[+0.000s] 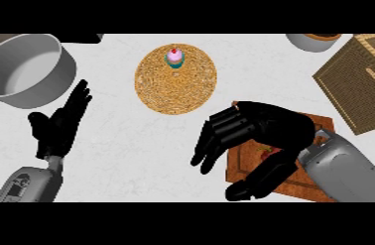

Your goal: Pick the bell pepper from the cutting board and place it in the basket

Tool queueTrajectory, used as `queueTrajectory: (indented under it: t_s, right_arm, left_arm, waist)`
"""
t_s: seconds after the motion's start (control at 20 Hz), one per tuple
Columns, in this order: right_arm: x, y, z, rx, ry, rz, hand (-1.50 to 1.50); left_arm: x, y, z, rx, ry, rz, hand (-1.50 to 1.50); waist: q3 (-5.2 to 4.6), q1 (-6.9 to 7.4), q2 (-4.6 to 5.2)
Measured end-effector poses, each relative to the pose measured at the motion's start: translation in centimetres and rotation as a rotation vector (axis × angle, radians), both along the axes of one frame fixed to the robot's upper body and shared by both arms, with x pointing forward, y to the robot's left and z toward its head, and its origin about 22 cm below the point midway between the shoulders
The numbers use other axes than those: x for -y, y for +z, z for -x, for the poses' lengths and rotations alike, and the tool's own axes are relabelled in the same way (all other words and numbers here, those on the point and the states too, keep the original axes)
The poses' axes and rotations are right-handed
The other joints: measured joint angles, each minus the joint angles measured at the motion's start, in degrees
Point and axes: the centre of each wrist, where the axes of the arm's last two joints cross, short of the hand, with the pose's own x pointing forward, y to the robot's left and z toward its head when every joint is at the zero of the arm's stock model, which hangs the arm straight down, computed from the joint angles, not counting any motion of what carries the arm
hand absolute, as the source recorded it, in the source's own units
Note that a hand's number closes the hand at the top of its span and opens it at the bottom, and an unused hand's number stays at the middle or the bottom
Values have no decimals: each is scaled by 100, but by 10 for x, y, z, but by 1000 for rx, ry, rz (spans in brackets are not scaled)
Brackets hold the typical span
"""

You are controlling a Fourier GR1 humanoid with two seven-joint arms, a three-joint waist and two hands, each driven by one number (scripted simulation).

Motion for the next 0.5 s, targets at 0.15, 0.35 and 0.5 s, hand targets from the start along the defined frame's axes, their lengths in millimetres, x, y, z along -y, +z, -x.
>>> queueTrajectory:
  t_s: [0.15,0.35,0.5]
  right_arm:
    - [-8,-22,28,101,96,-10,-150]
    - [-8,-35,70,194,99,28,-150]
    - [-2,-18,92,246,59,136,-150]
  left_arm:
    - [-11,8,-4,-46,31,12,0]
    - [-21,15,-5,-75,46,24,0]
    - [-28,16,-1,-86,60,25,0]
  waist:
    - [1,-154,-14]
    - [-11,-265,-31]
    - [-21,-315,-55]
